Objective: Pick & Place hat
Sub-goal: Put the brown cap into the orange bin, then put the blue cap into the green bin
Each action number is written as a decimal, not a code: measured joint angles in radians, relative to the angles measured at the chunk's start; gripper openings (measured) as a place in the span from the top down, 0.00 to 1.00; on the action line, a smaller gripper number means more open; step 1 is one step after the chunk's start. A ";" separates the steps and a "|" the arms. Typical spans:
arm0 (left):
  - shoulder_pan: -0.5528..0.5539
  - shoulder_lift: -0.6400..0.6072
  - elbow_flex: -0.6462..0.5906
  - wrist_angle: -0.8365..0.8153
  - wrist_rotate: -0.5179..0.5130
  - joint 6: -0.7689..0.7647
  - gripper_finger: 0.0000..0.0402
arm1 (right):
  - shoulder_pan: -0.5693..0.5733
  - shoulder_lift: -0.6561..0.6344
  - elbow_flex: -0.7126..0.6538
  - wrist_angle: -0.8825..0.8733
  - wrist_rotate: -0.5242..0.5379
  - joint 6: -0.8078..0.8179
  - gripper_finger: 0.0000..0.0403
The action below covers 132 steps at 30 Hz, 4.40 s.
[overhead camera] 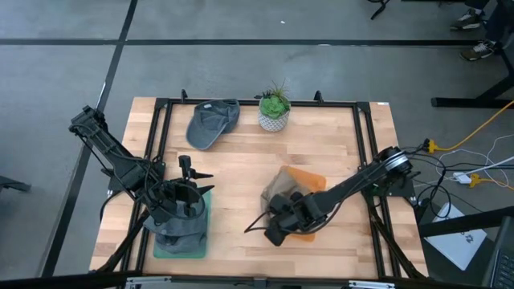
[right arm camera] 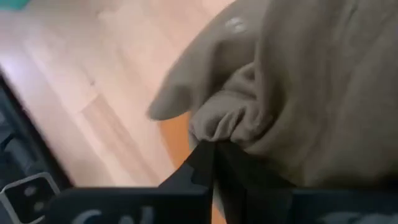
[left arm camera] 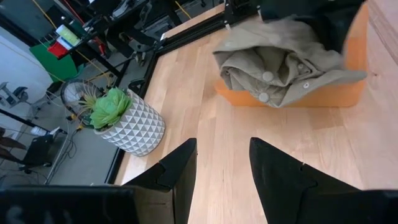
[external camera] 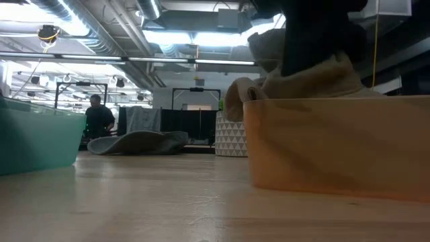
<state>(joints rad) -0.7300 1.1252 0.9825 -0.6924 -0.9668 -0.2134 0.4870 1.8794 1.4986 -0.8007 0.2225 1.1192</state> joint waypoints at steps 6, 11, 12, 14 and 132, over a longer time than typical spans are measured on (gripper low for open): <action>0.000 0.000 0.000 0.000 0.000 0.013 0.64 | 0.001 -0.003 0.033 -0.003 -0.027 -0.032 0.98; 0.001 0.000 0.000 0.000 0.000 -0.017 0.64 | 0.001 -0.052 0.099 -0.007 -0.042 -0.081 0.94; 0.001 0.000 0.000 0.000 0.000 -0.026 0.64 | 0.001 -0.062 0.114 -0.010 -0.040 -0.098 0.94; 0.001 0.000 0.000 -0.001 0.000 -0.035 0.64 | 0.001 -0.074 0.150 -0.027 -0.033 -0.136 0.94; 0.915 0.299 -0.226 0.150 0.332 -0.193 0.39 | 0.069 0.065 0.246 -0.477 0.694 -0.046 0.49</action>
<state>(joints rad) 0.1851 1.4245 0.7567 -0.5420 -0.6346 -0.4063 0.5560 1.9442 1.7447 -1.2775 0.9162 1.0735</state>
